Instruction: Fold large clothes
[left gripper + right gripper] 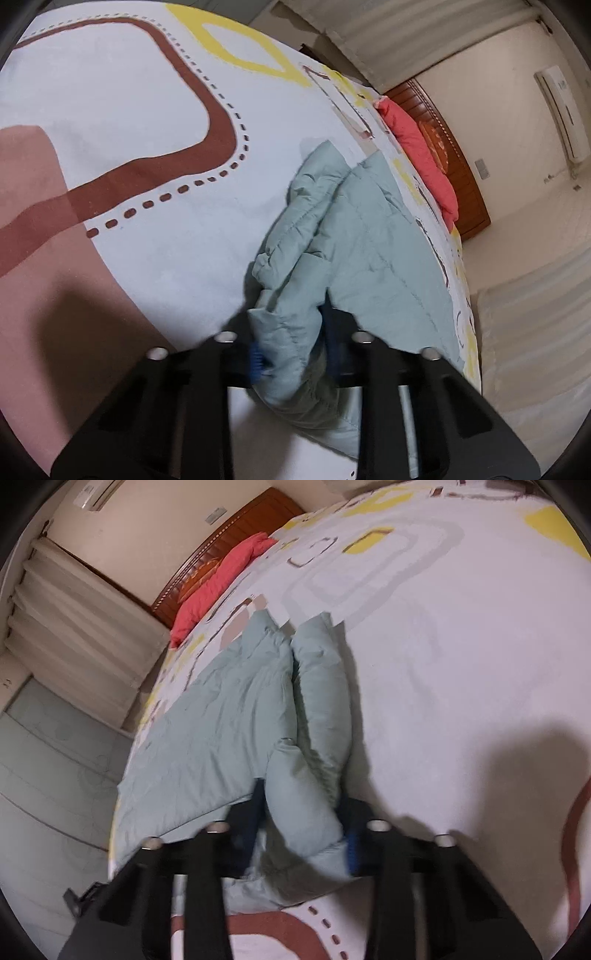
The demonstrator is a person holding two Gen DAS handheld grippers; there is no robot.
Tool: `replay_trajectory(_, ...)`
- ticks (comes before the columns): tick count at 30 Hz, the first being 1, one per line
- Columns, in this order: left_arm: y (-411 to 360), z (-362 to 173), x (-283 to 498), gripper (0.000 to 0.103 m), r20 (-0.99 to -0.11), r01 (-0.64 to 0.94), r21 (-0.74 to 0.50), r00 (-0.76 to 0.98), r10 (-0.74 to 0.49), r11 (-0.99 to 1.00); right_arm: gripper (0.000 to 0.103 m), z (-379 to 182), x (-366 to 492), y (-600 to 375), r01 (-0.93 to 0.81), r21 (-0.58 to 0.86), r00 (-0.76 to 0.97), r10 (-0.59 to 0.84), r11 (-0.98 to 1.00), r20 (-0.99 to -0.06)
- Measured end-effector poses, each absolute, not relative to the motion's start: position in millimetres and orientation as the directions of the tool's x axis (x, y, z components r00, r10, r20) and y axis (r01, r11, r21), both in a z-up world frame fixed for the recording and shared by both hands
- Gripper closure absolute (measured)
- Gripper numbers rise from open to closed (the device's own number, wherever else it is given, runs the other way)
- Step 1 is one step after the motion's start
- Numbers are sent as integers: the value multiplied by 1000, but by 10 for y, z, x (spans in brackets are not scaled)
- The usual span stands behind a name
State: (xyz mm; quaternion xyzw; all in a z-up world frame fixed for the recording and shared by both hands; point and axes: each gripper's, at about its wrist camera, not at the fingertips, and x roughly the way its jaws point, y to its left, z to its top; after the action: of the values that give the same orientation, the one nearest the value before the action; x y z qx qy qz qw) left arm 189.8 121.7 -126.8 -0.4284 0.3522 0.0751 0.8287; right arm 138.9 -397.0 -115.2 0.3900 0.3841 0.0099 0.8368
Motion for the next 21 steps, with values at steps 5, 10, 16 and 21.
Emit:
replay_trajectory(5,1212,-1116,1776,92,-637,-399,-647,751,-174,650,86,-1056,1283,-3991,255,671,712,334,696,-617)
replay_trajectory(10,1277,-1050,1505,92,-638,-387,-644,748,-183,660,87,-1030,1059,-3977,244,669,698,352,702,-624)
replay_trajectory(16,1321,-1164,1231,92,-664,-403,-625,724,-185,669,83,-1115,828,-3961,239,675,671,383,698,-634)
replay_trajectory(21,1367,-1190,1170,74,-699,-444,-587,700,-148,677,75,-1178,813,-4059,259,720,674,413,644,-612)
